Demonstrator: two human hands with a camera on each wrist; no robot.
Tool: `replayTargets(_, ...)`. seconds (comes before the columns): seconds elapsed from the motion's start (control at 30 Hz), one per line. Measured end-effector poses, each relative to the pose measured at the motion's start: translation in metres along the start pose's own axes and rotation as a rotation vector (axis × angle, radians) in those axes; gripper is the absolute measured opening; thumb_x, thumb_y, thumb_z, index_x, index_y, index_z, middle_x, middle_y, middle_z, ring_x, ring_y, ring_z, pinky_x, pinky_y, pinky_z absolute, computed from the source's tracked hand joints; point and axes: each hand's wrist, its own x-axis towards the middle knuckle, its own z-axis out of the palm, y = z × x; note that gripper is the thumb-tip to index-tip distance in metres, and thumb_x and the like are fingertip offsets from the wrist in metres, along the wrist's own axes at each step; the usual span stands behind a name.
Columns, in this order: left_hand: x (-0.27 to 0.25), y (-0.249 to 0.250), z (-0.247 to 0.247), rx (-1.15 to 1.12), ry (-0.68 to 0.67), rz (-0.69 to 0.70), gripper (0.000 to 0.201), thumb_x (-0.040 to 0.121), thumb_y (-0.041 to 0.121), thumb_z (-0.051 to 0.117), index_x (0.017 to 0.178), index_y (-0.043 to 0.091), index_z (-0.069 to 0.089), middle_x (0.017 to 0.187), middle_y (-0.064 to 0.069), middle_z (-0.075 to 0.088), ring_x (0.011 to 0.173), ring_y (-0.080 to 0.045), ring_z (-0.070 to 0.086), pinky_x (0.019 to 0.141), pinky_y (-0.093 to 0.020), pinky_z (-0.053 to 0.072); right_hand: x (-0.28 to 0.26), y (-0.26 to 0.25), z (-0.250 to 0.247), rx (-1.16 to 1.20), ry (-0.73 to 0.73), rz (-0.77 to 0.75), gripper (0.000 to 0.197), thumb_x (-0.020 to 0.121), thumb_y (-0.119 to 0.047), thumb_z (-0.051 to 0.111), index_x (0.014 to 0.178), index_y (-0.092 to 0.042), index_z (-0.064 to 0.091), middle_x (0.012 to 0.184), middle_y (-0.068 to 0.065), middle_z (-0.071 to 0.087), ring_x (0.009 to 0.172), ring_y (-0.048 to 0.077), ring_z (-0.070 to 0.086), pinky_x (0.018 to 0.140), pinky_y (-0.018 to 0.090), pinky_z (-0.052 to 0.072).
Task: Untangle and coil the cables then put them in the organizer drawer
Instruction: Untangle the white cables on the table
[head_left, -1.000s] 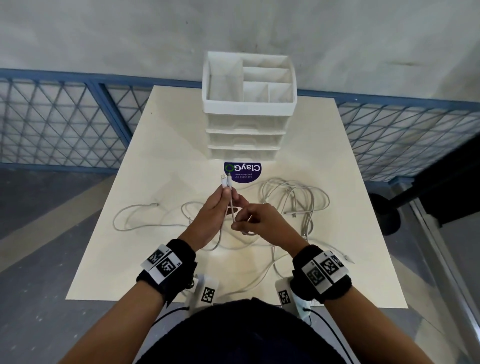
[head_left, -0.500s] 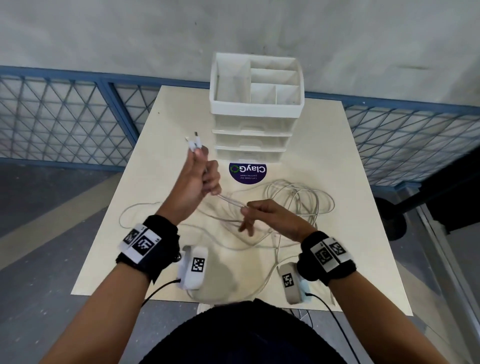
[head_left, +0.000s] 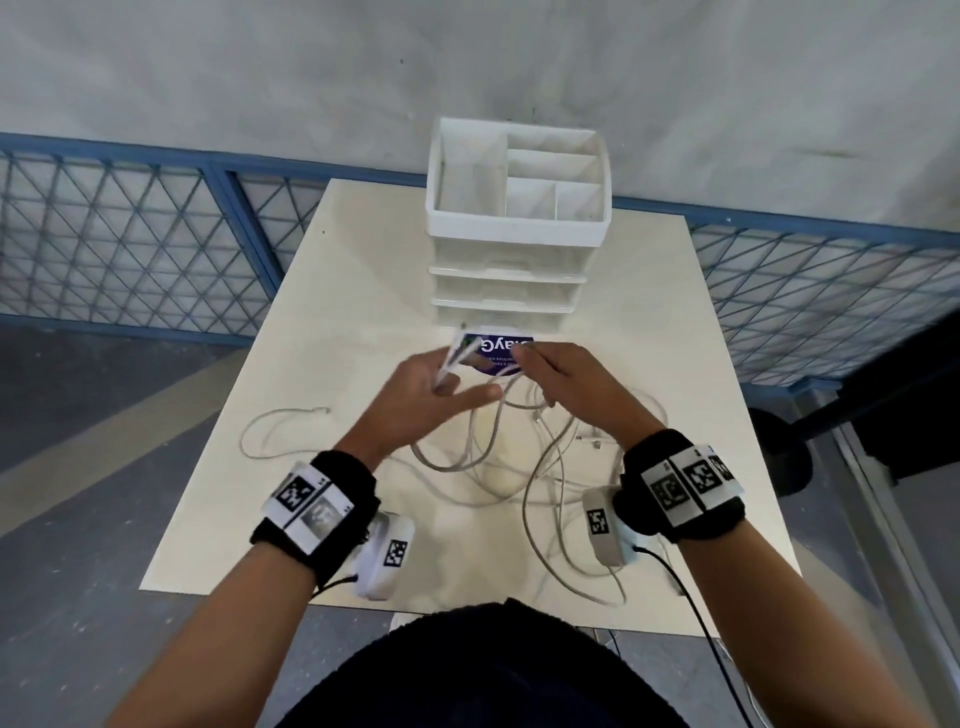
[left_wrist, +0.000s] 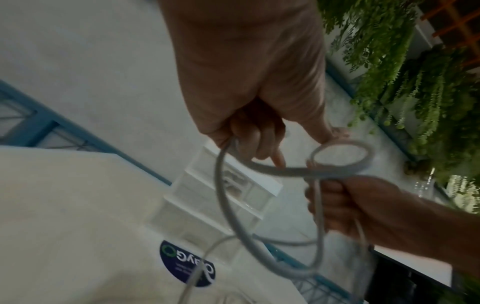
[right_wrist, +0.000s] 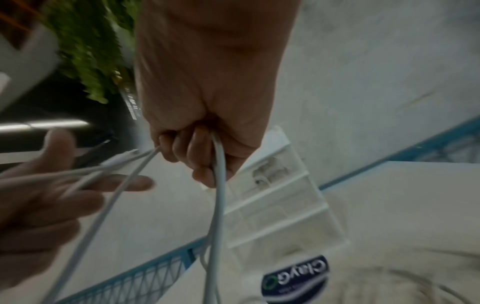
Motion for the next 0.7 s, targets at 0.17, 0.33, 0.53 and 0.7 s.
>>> replayTargets(0.17,-0.002,0.017,0.003,0.030,-0.046,0.043,0.030,0.092,0.025,0.056,0.070,0.008,0.067,0.048,0.012,0.037,0.046,-0.005,0.027,0.050,-0.015,0.024,0.006,-0.021,-0.006,0.061,0.010,-0.087,0.043,0.097,-0.024,0.047,0.054,-0.033,0.046,0.045,-0.019,0.050,0.047,-0.001,0.045,0.053,0.010,0.032)
replayTargets(0.33,-0.005,0.038,-0.016,0.020,0.045,0.094,0.030,0.093,0.025,0.051,0.065,0.015,0.056,0.050,0.007,0.030,0.042,-0.004,0.024,0.042,-0.013,0.022,0.003,0.002,-0.003,0.264,-0.120,0.029,0.052,0.096,-0.039,0.042,0.052,-0.012,0.042,0.047,-0.004,0.039,0.047,0.012,0.036,0.060,0.034,0.041)
replayTargets(0.53,-0.012,0.026,-0.067,-0.009,0.299,0.073,0.033,0.097,0.035,0.044,0.066,0.024,0.051,0.043,0.013,0.037,0.042,-0.003,0.025,0.042,-0.017,0.023,-0.016,0.068,0.001,0.345,-0.026,0.188,0.060,0.077,-0.069,0.050,0.055,-0.013,0.043,0.051,-0.002,0.041,0.053,0.014,0.041,0.081,0.038,0.043)
replayTargets(0.7,-0.012,-0.022,-0.084,0.467,0.192,-0.155,0.031,0.093,0.037,0.050,0.065,0.024,0.056,0.058,0.008,0.053,0.058,-0.014,0.047,0.060,-0.030,0.034,-0.005,0.053,-0.028,0.444,0.138,0.209,0.047,0.097,-0.044,0.037,0.055,-0.023,0.032,0.049,-0.010,0.025,0.042,0.007,0.022,0.050,0.022,0.036)
